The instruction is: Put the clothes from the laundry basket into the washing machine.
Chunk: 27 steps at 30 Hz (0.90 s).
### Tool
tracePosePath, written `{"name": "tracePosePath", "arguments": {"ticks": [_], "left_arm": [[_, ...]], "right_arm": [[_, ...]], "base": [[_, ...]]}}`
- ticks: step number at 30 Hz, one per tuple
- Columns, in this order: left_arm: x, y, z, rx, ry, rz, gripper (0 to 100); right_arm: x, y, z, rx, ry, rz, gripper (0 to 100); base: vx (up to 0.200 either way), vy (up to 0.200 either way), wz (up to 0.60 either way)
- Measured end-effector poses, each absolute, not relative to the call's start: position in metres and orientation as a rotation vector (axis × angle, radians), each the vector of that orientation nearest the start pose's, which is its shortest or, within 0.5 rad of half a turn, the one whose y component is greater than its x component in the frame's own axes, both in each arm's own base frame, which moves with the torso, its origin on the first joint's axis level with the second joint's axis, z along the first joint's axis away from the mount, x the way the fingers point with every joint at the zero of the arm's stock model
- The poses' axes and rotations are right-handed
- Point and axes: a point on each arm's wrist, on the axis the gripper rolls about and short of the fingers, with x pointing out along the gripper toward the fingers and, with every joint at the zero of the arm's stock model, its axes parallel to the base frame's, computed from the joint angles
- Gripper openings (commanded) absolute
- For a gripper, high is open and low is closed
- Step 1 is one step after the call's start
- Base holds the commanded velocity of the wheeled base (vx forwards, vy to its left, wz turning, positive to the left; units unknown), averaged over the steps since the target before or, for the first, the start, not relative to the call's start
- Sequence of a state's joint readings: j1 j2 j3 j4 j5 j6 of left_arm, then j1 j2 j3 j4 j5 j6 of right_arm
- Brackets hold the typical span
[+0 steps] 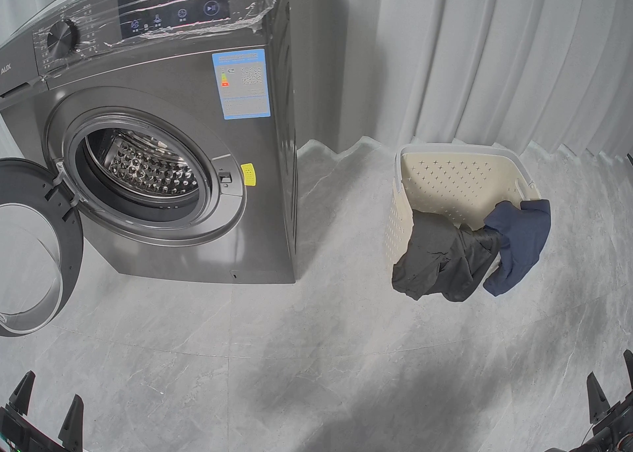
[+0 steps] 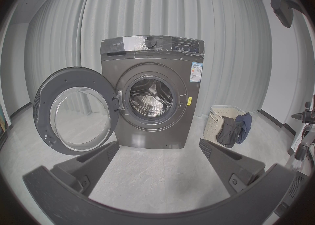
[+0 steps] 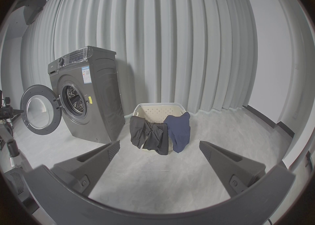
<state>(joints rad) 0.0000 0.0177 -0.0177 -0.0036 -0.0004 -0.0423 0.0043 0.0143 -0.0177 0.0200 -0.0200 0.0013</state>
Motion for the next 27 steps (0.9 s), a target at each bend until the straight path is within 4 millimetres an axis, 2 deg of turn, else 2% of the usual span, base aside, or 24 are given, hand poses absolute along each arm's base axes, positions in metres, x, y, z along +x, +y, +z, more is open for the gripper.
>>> {"name": "tracePosePath", "arguments": {"ticks": [10,27], "left_arm": [[-0.0228,0.0000,0.0812,-0.042,-0.004,0.000,100],[-0.0228,0.0000,0.0812,-0.042,-0.004,0.000,100]], "right_arm": [[-0.0230,-0.0005,0.0787,0.001,0.017,-0.016,100],[-0.0230,-0.0005,0.0787,0.001,0.017,-0.016,100]], "base": [[0.000,0.000,0.00],[0.000,-0.200,0.00]]}}
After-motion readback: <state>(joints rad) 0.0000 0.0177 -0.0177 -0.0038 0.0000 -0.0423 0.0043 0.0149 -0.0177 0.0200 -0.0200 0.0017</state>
